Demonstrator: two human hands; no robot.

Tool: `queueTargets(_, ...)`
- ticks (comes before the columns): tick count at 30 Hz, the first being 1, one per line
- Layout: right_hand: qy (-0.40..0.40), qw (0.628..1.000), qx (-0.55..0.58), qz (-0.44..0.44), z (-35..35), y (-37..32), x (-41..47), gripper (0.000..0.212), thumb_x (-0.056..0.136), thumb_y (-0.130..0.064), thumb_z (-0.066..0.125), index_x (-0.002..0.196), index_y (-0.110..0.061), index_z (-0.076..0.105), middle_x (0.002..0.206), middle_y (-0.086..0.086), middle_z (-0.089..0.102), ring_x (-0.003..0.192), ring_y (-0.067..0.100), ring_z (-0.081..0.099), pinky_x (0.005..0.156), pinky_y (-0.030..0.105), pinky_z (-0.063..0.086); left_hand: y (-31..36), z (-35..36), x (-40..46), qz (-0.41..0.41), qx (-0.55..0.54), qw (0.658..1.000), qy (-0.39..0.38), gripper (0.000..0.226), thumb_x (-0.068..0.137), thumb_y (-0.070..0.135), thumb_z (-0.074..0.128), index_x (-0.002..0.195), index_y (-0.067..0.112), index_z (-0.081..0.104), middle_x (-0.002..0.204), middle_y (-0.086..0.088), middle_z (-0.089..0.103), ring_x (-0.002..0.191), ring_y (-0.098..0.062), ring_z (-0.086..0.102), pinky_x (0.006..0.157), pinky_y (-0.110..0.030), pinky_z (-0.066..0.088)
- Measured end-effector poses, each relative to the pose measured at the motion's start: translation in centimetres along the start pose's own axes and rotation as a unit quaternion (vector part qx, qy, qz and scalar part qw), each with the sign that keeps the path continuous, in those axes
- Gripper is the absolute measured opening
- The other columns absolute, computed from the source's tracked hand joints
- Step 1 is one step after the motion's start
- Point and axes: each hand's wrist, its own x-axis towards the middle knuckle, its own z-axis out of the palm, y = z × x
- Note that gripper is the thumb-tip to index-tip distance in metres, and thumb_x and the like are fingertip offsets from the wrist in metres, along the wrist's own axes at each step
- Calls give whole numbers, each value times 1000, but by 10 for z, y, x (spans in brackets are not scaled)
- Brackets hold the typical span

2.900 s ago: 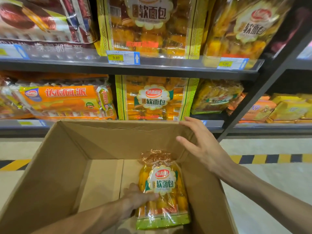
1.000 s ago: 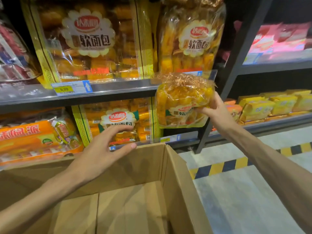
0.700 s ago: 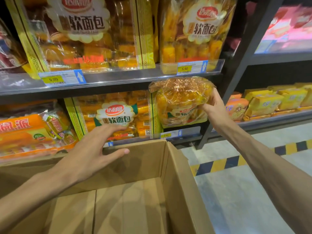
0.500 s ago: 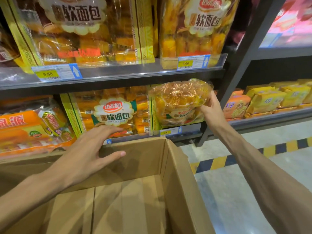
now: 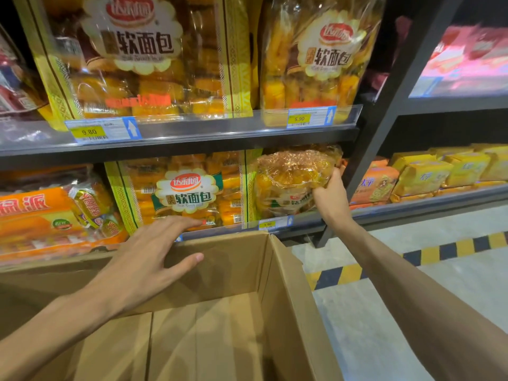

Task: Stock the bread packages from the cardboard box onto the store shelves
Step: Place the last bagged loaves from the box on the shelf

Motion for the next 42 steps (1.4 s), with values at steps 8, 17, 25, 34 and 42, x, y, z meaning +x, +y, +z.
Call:
queueTargets(8,162,982,-47,-79,16,3,-52,75,96,-7,67,158,-19,26,153,2,35,142,15,39,115,31,40,-3,1,-5,9,-11,1000,7,68,90,79,32,149,45,38,147,22,48,135,0,43,109,-27,38)
queueTargets(17,152,916,-249,-274,43,14,-82,92,96,-55,66,164,-12,21,173,20,7,161,35,3,128,51,21,-6,3,-6,16,-26,999,13,67,91,79,34,150,48,35,148,25,44,137,5,39,111,-27,36)
queueTargets(25,151,942,-257,-154,43,12,-41,87,97,-53,60,163,-11,21,173,21,2,161,35,-5,107,56,51,-4,4,-5,25,-5,1000,18,66,91,78,34,150,47,36,145,29,42,134,11,33,110,-25,34)
queueTargets(34,157,931,-283,-168,33,12,-47,96,96,-57,63,166,-14,13,173,20,0,161,38,-3,126,61,16,0,3,-6,20,-7,999,27,63,93,75,35,149,47,38,142,32,39,134,13,32,109,-24,34)
queueTargets(42,128,895,-361,-229,31,19,-45,77,99,-50,56,164,-25,24,173,16,15,160,37,7,122,60,29,-2,4,-6,27,29,999,5,63,95,75,32,150,47,34,146,26,47,134,6,41,108,-27,38)
